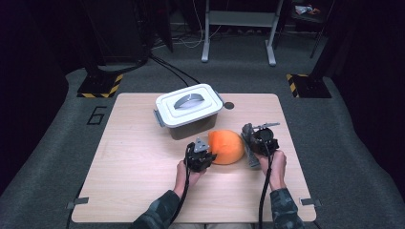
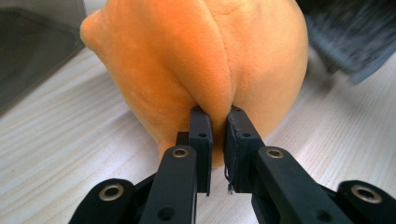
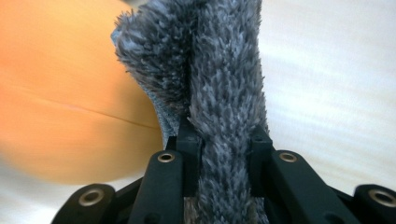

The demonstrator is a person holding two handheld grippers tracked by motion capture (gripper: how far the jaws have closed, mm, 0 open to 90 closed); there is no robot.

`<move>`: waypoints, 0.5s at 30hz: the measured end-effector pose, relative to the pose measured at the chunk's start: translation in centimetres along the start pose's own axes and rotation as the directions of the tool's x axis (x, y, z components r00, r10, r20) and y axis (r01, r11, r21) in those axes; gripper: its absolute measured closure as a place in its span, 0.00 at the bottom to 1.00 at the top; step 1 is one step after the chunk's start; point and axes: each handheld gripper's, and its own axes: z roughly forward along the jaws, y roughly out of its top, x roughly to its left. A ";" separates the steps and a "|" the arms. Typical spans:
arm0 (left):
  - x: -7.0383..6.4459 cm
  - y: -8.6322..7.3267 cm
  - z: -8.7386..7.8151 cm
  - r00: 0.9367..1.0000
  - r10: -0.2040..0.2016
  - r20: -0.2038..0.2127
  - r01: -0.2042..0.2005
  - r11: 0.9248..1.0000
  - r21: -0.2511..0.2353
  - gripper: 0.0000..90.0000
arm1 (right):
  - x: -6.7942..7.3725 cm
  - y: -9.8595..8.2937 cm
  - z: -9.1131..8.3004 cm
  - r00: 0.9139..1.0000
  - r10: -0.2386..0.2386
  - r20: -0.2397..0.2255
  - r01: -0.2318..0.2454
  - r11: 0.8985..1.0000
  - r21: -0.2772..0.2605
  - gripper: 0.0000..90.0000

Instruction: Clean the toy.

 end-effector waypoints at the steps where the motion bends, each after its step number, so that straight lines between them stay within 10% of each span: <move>1: 0.0 0.0 0.0 1.000 0.000 0.003 0.000 1.000 0.002 0.91 | 0.3 0.3 -0.5 1.000 -0.012 -0.007 0.012 1.000 -0.012 0.82; 7: -0.4 0.4 -0.2 1.000 0.019 0.000 -0.019 1.000 0.001 0.91 | 4.6 1.8 -2.5 0.988 -0.129 -0.084 0.124 0.990 -0.064 0.81; 15: -0.1 0.2 0.1 1.000 0.006 0.015 -0.006 1.000 -0.001 0.91 | 7.9 2.0 -0.7 0.971 -0.234 -0.056 0.232 0.972 -0.045 0.81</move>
